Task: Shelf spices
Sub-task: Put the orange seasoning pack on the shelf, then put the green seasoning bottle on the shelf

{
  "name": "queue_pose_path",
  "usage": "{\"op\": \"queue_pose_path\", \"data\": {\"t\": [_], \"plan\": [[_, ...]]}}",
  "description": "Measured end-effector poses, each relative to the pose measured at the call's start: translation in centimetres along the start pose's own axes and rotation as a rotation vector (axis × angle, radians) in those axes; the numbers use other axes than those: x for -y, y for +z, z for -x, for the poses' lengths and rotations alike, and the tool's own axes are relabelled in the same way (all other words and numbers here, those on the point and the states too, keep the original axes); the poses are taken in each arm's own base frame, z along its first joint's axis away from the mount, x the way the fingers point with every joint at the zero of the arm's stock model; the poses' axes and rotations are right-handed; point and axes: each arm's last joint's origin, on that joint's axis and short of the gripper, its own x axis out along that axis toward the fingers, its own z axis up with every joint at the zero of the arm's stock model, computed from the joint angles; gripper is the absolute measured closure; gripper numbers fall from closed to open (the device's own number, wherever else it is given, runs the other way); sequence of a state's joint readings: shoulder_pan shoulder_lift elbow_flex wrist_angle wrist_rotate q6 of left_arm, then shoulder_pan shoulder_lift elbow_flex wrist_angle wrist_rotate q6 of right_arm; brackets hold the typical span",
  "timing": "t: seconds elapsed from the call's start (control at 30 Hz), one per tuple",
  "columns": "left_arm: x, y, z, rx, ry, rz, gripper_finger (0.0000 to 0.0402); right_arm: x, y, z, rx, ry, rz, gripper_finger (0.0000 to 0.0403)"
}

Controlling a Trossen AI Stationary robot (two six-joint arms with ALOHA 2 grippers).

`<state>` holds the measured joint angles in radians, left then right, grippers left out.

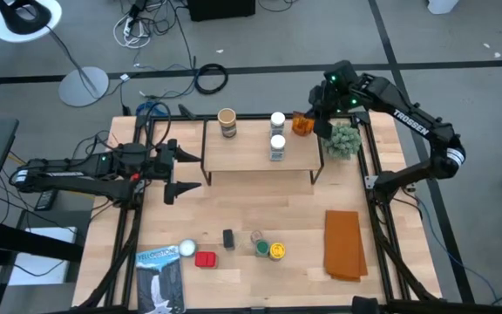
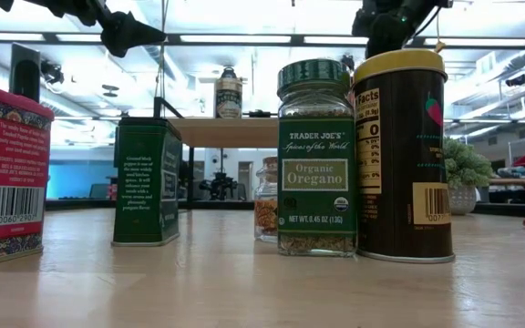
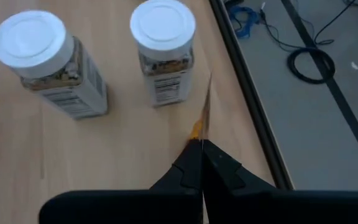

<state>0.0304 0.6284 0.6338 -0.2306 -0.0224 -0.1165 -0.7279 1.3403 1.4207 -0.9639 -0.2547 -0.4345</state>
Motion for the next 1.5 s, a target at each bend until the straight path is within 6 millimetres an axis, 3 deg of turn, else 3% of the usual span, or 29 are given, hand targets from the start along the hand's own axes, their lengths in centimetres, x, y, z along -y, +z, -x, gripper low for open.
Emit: {"op": "queue_pose_path", "data": {"t": [0.47, 1.13, 1.5], "plan": [[0.0, 0.0, 0.0, 0.000, 0.000, 0.000, 0.0006, 0.1, -0.3, 0.0, -0.026, 0.003, 0.003, 0.0400], [0.0, 0.0, 0.0, 0.000, 0.001, 0.000, 0.0006, -0.1, -0.4, 0.0, -0.018, 0.036, -0.003, 0.0349], [0.0, 0.0, 0.0, 0.000, 0.000, 0.000, 0.0006, -0.8, -0.2, 3.1, 0.090, -0.054, 0.019, 0.0297]]}}
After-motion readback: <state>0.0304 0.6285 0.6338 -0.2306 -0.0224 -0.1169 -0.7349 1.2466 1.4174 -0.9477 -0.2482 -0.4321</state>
